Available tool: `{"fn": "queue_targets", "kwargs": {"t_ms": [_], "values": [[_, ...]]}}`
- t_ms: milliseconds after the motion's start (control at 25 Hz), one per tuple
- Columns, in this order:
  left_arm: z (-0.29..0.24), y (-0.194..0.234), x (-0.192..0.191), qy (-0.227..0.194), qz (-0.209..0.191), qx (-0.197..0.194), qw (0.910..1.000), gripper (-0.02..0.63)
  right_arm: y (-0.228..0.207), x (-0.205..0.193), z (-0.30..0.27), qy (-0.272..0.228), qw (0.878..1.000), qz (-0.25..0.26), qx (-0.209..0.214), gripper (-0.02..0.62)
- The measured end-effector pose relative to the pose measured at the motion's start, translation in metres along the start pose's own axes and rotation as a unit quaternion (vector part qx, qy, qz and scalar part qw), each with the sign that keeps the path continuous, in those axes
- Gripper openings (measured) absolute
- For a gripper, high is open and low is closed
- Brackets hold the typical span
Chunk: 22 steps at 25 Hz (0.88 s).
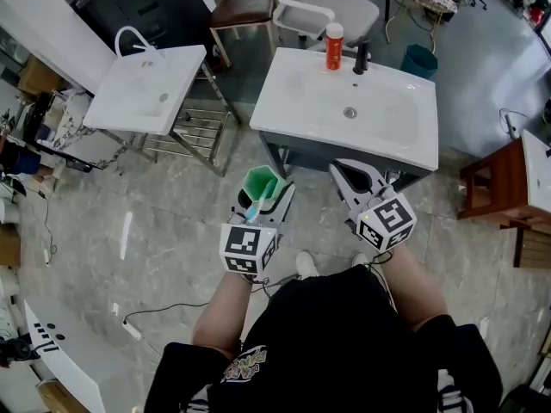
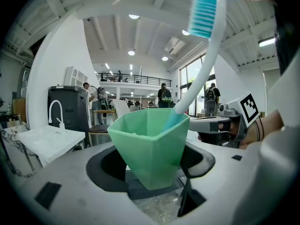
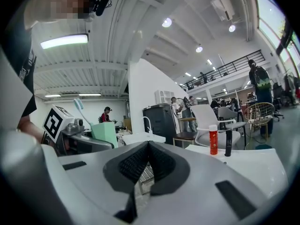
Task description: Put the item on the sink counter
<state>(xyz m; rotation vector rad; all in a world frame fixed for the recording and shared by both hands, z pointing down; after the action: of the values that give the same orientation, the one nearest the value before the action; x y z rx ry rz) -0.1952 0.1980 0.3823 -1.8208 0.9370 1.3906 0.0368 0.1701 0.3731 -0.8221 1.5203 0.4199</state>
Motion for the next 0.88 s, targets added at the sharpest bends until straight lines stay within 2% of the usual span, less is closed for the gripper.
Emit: {"fn": "queue_targets", "kwargs": {"t_ms": [400,880], "values": [[0.000,0.009,-0.006,0.004,0.004,-0.011,0.9999,0.311,0.011,-0.001,-0.007,0.001,1.000,0.003,-0.003,0.054],[-0.042,0.007,0.003,0.009,0.006,-0.006,0.9999,0.311,-0.034,0.006,-0.023,0.004,1.000,-0.006,0.003,0.054]]}}
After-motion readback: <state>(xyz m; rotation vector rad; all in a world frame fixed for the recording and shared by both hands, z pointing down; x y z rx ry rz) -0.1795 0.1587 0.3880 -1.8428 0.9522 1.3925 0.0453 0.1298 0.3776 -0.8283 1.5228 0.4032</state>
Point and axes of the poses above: the fingertips, and each gripper's own axes: z backward along the fingers, y to its left, x out of its top, the point moved 10 cm from there along z, backward along the fingers, and after that the axes turned 7 degrees about -z, right-handed, at the moved point
